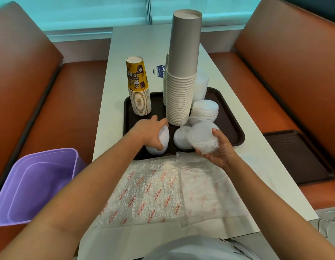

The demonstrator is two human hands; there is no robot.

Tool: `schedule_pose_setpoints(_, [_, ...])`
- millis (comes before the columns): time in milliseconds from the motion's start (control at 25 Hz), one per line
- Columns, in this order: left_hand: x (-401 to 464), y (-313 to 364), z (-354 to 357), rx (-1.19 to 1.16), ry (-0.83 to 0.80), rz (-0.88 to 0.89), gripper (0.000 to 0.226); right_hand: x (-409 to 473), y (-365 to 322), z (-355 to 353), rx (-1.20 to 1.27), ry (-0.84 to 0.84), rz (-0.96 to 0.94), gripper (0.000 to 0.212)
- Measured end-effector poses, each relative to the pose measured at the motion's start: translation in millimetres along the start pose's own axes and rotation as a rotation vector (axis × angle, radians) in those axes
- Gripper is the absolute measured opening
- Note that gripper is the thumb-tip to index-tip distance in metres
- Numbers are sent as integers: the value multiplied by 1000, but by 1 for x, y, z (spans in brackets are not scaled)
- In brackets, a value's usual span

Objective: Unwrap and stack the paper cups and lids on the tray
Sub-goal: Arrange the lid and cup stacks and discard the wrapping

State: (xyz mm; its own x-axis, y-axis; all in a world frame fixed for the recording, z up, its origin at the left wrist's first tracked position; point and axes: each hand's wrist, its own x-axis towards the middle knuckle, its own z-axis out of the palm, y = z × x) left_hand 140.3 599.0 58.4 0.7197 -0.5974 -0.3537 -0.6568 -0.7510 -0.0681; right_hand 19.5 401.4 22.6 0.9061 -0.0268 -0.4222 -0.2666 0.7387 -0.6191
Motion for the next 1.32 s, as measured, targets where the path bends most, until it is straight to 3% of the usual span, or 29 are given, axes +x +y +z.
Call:
schedule_pose_setpoints(200, [-2,-2,-3,-178,-98,-22,95,1,2,1,0,-23,3,108])
schedule_pose_setpoints(240, [-6,-2,-8,-205,-50,-41,93,1,2,1,1,-26,0,107])
schedule_pose_setpoints(320, [-16,5,-18,-350,296,-55,75,1,1,0,-6,-39,-4,104])
schedule_pose_setpoints(400, [-25,27,-27,-698,679,50,39,1,2,0,-18,-64,-4,102])
schedule_pose_setpoints(440, [-30,42,-31,-839,697,121,24,1,2,1,-30,-85,2,101])
schedule_pose_setpoints(560, [-34,84,-24,-813,454,223,22,-1,0,2,-97,-184,14,94])
schedule_pose_setpoints(640, [-29,91,-15,-774,417,190,37,-4,-2,0,-130,-214,40,87])
schedule_pose_setpoints(720, [-27,91,-12,-817,376,182,55,-6,-7,-4,-187,-194,84,66])
schedule_pose_setpoints(760, [-28,92,-12,-825,335,189,60,-8,-10,-7,-243,-166,104,53])
schedule_pose_setpoints(840, [-29,95,-11,-838,265,190,58,-7,-15,-12,-296,-121,140,49])
schedule_pose_setpoints(1080, [-27,104,-14,-915,301,139,53,-11,-24,-14,-227,-145,166,44])
schedule_pose_setpoints(1240, [-23,107,-22,-1057,374,118,50,-11,-35,-19,-206,-256,170,87])
schedule_pose_setpoints(1320, [-22,109,-27,-1145,364,103,49,-8,-39,-21,-193,-282,174,94])
